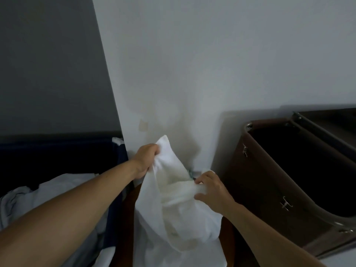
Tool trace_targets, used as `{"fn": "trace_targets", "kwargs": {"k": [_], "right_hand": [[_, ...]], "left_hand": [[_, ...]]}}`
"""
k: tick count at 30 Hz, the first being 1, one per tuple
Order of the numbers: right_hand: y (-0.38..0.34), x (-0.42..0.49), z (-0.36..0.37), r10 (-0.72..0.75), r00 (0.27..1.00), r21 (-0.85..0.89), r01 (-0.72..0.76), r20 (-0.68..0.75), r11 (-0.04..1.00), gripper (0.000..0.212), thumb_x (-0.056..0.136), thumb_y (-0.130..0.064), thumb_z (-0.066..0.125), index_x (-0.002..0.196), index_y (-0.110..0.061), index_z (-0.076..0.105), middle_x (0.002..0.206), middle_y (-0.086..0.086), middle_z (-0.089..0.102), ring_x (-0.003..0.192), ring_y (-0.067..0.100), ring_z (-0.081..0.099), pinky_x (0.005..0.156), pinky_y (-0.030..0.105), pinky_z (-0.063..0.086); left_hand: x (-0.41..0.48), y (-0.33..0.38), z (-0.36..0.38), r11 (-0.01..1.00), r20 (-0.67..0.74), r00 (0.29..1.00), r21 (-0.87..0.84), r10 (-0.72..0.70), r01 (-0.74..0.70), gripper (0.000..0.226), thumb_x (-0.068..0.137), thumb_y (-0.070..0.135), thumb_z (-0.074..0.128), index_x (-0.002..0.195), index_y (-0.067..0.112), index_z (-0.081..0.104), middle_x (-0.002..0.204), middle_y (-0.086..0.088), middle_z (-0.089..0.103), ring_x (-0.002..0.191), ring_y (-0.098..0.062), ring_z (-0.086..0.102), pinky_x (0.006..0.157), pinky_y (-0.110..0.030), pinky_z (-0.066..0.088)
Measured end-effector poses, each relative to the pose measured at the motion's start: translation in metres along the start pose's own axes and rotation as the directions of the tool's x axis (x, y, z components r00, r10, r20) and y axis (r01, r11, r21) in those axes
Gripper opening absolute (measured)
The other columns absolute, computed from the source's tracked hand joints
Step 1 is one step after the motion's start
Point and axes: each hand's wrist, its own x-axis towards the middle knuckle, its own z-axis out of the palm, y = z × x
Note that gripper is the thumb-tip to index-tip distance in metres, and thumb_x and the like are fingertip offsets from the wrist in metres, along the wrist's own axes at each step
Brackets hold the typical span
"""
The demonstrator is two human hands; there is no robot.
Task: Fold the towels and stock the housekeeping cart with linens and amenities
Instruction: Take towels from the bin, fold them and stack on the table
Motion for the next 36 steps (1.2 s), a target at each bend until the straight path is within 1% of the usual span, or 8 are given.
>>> {"fn": "trace_targets", "kwargs": {"k": [6, 14, 17, 21, 24, 29, 33, 36], "right_hand": [[0.004, 0.01, -0.003, 0.359, 0.928, 0.423, -0.285, -0.105, 0.86, 0.032, 0.085, 0.003, 0.067, 0.105, -0.022, 0.067, 0.093, -0.015, 0.063, 0.092, 0.006, 0.062, 0.072, 0.006, 0.046], [-0.017, 0.031, -0.034, 0.419, 0.86, 0.789, -0.033, -0.29, 0.614, 0.031, 0.083, 0.001, 0.072, 0.091, -0.029, 0.073, 0.092, -0.009, 0.075, 0.085, 0.002, 0.07, 0.07, 0.013, 0.053], [-0.002, 0.026, -0.028, 0.411, 0.879, 0.619, -0.188, -0.24, 0.763, 0.034, 0.085, -0.008, 0.073, 0.102, -0.036, 0.065, 0.11, -0.013, 0.066, 0.1, 0.004, 0.063, 0.084, 0.02, 0.051], [0.015, 0.008, 0.01, 0.446, 0.894, 0.329, -0.432, 0.038, 0.84, 0.054, 0.083, -0.02, 0.078, 0.132, -0.015, 0.055, 0.121, -0.001, 0.054, 0.109, 0.016, 0.055, 0.089, 0.028, 0.048], [0.0, -0.002, 0.028, 0.338, 0.93, 0.381, -0.367, 0.144, 0.848, 0.058, 0.082, -0.032, 0.08, 0.132, -0.018, 0.055, 0.12, -0.007, 0.057, 0.111, 0.013, 0.056, 0.086, 0.022, 0.042], [-0.063, 0.006, 0.028, 0.065, 0.971, 0.366, -0.148, 0.228, 0.919, 0.066, 0.082, -0.062, 0.066, 0.139, -0.039, 0.044, 0.128, -0.025, 0.049, 0.114, 0.002, 0.049, 0.089, 0.022, 0.043], [-0.095, 0.01, 0.026, 0.054, 0.98, 0.424, -0.133, 0.192, 0.896, 0.02, 0.096, -0.047, 0.056, 0.103, -0.028, 0.058, 0.103, -0.011, 0.061, 0.092, 0.01, 0.059, 0.085, 0.029, 0.052], [-0.101, 0.004, 0.017, 0.079, 0.988, 0.52, -0.138, 0.135, 0.843, 0.026, 0.099, -0.043, 0.052, 0.084, -0.025, 0.059, 0.085, -0.003, 0.064, 0.077, 0.01, 0.062, 0.07, 0.02, 0.051]], "left_hand": [[-0.001, 0.013, -0.018, 0.978, 0.095, 0.992, 0.184, 0.082, -0.098, 0.016, 0.093, 0.022, 0.063, 0.103, 0.009, 0.064, 0.098, -0.013, 0.068, 0.09, -0.032, 0.066, 0.082, -0.044, 0.054], [-0.005, 0.059, -0.028, 0.968, -0.184, 0.96, -0.095, 0.212, -0.232, 0.032, 0.075, 0.049, 0.067, 0.083, 0.019, 0.068, 0.073, 0.001, 0.069, 0.069, -0.02, 0.067, 0.054, -0.03, 0.049], [-0.007, 0.056, -0.03, 0.975, -0.145, 0.967, -0.047, 0.208, -0.216, 0.032, 0.079, 0.045, 0.068, 0.087, 0.014, 0.069, 0.079, -0.003, 0.072, 0.075, -0.025, 0.07, 0.065, -0.037, 0.054], [-0.009, 0.035, -0.018, 0.978, -0.051, 0.979, 0.073, 0.198, -0.194, 0.034, 0.09, 0.033, 0.064, 0.084, 0.0, 0.063, 0.082, -0.014, 0.066, 0.077, -0.029, 0.065, 0.074, -0.04, 0.051], [-0.014, 0.03, -0.007, 0.975, 0.024, 0.979, 0.094, 0.202, -0.203, 0.043, 0.095, 0.031, 0.058, 0.094, -0.011, 0.062, 0.089, -0.022, 0.067, 0.08, -0.031, 0.066, 0.077, -0.04, 0.051], [-0.021, 0.047, 0.007, 0.968, 0.061, 0.969, 0.072, 0.238, -0.242, 0.034, 0.098, 0.031, 0.052, 0.087, 0.002, 0.065, 0.073, -0.001, 0.068, 0.071, -0.017, 0.067, 0.065, -0.033, 0.053], [-0.028, 0.065, 0.001, 0.95, 0.036, 0.955, 0.099, 0.293, -0.295, 0.032, 0.099, 0.031, 0.049, 0.083, 0.006, 0.061, 0.072, -0.003, 0.065, 0.07, -0.019, 0.066, 0.065, -0.035, 0.053], [-0.032, 0.073, -0.015, 0.916, -0.015, 0.937, 0.219, 0.348, -0.337, 0.032, 0.101, 0.029, 0.046, 0.089, 0.007, 0.065, 0.079, -0.007, 0.067, 0.071, -0.021, 0.066, 0.057, -0.03, 0.054]]}}
